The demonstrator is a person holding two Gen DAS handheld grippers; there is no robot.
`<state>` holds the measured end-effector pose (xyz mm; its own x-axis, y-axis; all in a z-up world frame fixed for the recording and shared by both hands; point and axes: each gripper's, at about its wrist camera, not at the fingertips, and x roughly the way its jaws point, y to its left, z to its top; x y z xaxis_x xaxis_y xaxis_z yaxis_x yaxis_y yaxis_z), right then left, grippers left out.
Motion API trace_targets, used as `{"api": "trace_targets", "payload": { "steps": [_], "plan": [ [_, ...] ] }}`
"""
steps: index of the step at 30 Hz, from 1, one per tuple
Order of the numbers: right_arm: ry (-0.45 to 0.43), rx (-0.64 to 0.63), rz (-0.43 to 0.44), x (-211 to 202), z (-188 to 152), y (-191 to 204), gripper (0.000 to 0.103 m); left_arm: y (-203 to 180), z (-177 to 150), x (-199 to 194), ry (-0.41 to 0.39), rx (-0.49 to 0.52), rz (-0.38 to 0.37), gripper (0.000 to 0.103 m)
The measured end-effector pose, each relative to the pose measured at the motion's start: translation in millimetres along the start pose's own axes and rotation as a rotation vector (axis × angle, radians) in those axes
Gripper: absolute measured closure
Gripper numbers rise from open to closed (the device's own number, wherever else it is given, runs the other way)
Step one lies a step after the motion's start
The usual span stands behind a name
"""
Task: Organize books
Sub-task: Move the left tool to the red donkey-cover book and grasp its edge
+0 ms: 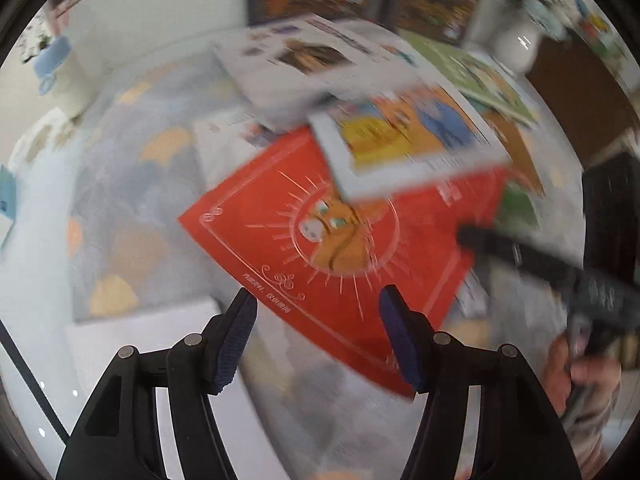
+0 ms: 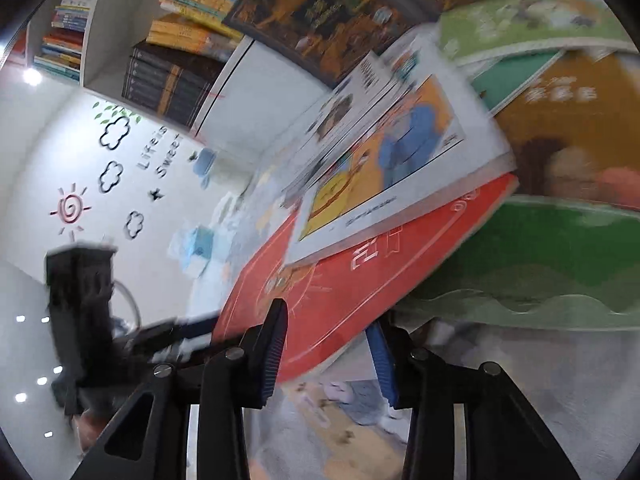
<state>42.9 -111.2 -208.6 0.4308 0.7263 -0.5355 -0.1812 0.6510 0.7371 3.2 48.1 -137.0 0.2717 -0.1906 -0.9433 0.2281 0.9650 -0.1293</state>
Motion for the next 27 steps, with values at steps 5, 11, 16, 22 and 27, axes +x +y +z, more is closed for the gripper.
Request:
{"api": "trace_targets", "payload": {
  "steps": [5,11,16,22,27],
  "plan": [
    [-0.074,0.007,-0.044,-41.4,-12.8,-19.7,0.063,-16.4,-33.3,-3.2,0.017,0.078,-0.156,0.053],
    [-0.073,0.074,-0.043,-52.7,-36.6,-33.8,0.048,26.2,16.1,-3.6,-0.163,-0.033,-0.006,0.053],
    [-0.024,0.042,-0.051,-26.5,-44.7,-24.3,0.043,4.8,26.6,35.2,-0.148,0.047,0.025,0.047],
    [-0.042,-0.044,-0.105,-25.9,-50.9,-17.1,0.049,-14.8,5.0,32.9,-0.115,0.076,-0.034,0.047],
    [-0.015,-0.09,-0.147,-40.7,-65.3,-21.8,0.057,-38.4,-27.5,23.2,-0.105,0.124,-0.04,0.047]
  ]
}}
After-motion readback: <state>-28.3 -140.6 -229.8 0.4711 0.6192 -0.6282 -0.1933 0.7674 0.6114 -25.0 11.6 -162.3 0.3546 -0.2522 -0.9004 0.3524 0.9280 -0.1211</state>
